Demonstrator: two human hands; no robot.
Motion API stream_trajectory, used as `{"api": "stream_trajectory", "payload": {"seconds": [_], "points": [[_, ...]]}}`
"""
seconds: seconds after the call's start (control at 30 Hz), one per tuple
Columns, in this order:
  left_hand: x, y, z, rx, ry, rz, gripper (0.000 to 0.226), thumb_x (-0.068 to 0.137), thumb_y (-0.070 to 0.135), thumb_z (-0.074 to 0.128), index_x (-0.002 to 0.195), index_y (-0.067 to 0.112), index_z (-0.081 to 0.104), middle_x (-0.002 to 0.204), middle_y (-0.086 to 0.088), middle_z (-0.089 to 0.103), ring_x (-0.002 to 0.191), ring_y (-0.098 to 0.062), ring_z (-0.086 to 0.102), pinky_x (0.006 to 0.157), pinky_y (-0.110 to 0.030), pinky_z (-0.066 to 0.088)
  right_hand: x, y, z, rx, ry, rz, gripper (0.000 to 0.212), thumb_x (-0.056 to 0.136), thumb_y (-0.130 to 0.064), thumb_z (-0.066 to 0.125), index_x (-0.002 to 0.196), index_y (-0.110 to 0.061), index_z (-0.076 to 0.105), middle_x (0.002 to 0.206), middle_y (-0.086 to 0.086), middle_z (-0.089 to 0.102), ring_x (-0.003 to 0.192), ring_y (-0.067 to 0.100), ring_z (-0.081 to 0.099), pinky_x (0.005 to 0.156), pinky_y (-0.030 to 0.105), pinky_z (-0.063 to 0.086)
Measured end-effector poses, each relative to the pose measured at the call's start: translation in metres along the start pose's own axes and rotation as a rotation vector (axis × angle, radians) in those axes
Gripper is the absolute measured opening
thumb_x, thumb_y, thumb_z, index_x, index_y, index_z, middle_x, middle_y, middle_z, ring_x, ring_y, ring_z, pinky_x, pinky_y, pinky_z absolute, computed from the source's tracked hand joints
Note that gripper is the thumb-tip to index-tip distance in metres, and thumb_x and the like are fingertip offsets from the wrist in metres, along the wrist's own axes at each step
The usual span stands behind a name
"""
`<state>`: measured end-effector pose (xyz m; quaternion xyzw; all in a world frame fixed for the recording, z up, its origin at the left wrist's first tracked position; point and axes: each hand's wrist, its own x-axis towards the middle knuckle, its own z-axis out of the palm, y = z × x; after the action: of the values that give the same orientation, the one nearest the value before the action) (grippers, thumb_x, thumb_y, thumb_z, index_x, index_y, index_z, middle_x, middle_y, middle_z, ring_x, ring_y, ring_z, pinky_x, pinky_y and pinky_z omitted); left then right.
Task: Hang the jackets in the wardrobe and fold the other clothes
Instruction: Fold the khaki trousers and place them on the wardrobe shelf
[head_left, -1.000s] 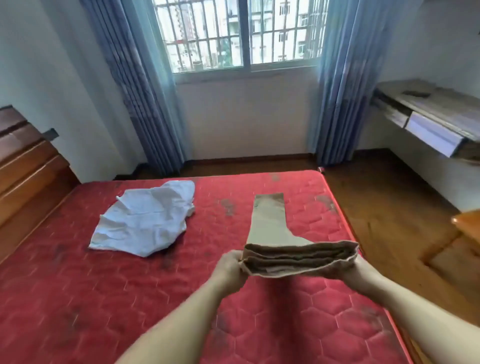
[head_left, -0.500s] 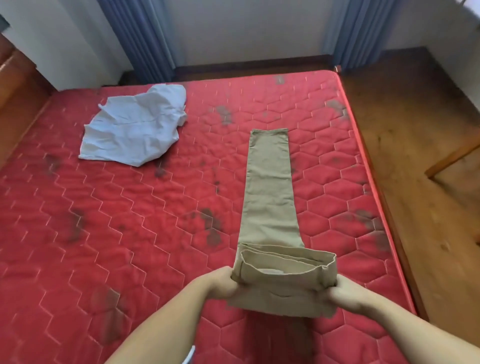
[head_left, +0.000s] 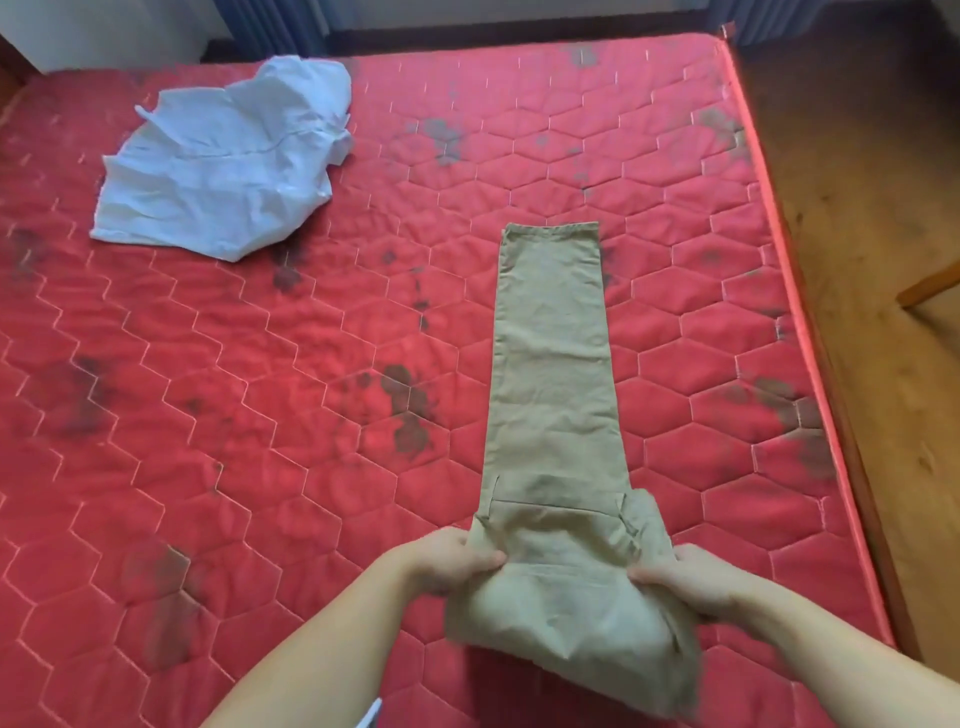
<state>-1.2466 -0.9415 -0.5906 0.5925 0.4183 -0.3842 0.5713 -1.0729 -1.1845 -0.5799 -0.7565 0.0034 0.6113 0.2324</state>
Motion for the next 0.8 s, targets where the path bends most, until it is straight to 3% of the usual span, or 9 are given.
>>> {"api": "stream_trajectory", "payload": {"seconds": [0.1, 0.2, 0.33, 0.43, 0.6, 0.7, 0.8], "points": [[0.025, 0.007, -0.006, -0.261, 0.215, 0.173, 0.009, 0.092, 0.025, 0.065, 0.088, 0.018, 0.070, 0.091, 0.002, 0.073, 0.079, -0.011, 0.067, 0.078, -0.028, 0.056, 0.022, -0.012, -0.003, 0.207, 0.190, -0.174, 0.015, 0.086, -0.019, 0.072, 0.095, -0.007, 0.073, 0.089, 0.004, 0.076, 0.080, 0.016, 0.072, 0.070, 0.028, 0.057], [0.047, 0.011, -0.008, -0.441, 0.318, 0.276, 0.010, 0.093, 0.014, 0.063, 0.094, 0.022, 0.068, 0.101, -0.001, 0.073, 0.087, -0.012, 0.067, 0.081, -0.029, 0.054, 0.043, -0.018, -0.001, 0.390, 0.279, -0.282, 0.012, 0.085, -0.010, 0.072, 0.096, -0.012, 0.070, 0.089, -0.001, 0.075, 0.073, 0.007, 0.070, 0.060, 0.017, 0.055], [0.068, 0.003, -0.002, -0.357, 0.261, 0.222, 0.023, 0.090, 0.006, 0.063, 0.108, 0.021, 0.062, 0.107, 0.003, 0.070, 0.089, -0.007, 0.066, 0.075, -0.019, 0.053, 0.073, 0.001, 0.010, 0.245, 0.285, -0.209, 0.017, 0.085, -0.010, 0.072, 0.099, -0.016, 0.066, 0.093, -0.003, 0.073, 0.083, 0.013, 0.067, 0.075, 0.029, 0.055], [0.081, 0.003, -0.007, -0.457, 0.199, 0.221, 0.032, 0.087, -0.003, 0.063, 0.114, 0.013, 0.062, 0.101, -0.002, 0.074, 0.083, -0.012, 0.069, 0.065, -0.019, 0.053, 0.092, 0.009, 0.008, 0.274, 0.276, -0.176, 0.026, 0.082, -0.003, 0.072, 0.106, -0.013, 0.068, 0.098, 0.002, 0.075, 0.092, 0.020, 0.069, 0.092, 0.042, 0.053], [0.092, 0.049, -0.044, -0.627, 0.156, 0.332, 0.037, 0.086, -0.012, 0.059, 0.113, 0.014, 0.062, 0.105, -0.010, 0.074, 0.089, -0.021, 0.069, 0.078, -0.032, 0.054, 0.100, -0.054, -0.026, 0.487, 0.259, -0.280, 0.032, 0.081, 0.011, 0.063, 0.107, -0.008, 0.066, 0.094, 0.010, 0.076, 0.082, 0.025, 0.071, 0.076, 0.036, 0.054], [0.107, 0.091, -0.077, -0.739, 0.238, 0.481, 0.033, 0.088, -0.006, 0.060, 0.112, 0.016, 0.063, 0.112, -0.014, 0.071, 0.093, -0.025, 0.067, 0.086, -0.038, 0.053, 0.110, -0.108, -0.059, 0.559, 0.312, -0.455, 0.033, 0.082, 0.005, 0.066, 0.111, -0.010, 0.065, 0.100, 0.011, 0.075, 0.088, 0.029, 0.070, 0.084, 0.043, 0.055], [0.130, 0.114, -0.102, -0.702, 0.364, 0.468, 0.024, 0.091, 0.008, 0.065, 0.111, 0.020, 0.066, 0.103, -0.009, 0.074, 0.084, -0.022, 0.069, 0.072, -0.032, 0.055, 0.132, -0.140, -0.077, 0.559, 0.392, -0.494, 0.017, 0.088, -0.011, 0.067, 0.104, -0.015, 0.067, 0.101, 0.008, 0.074, 0.089, 0.025, 0.070, 0.084, 0.041, 0.055]]}}
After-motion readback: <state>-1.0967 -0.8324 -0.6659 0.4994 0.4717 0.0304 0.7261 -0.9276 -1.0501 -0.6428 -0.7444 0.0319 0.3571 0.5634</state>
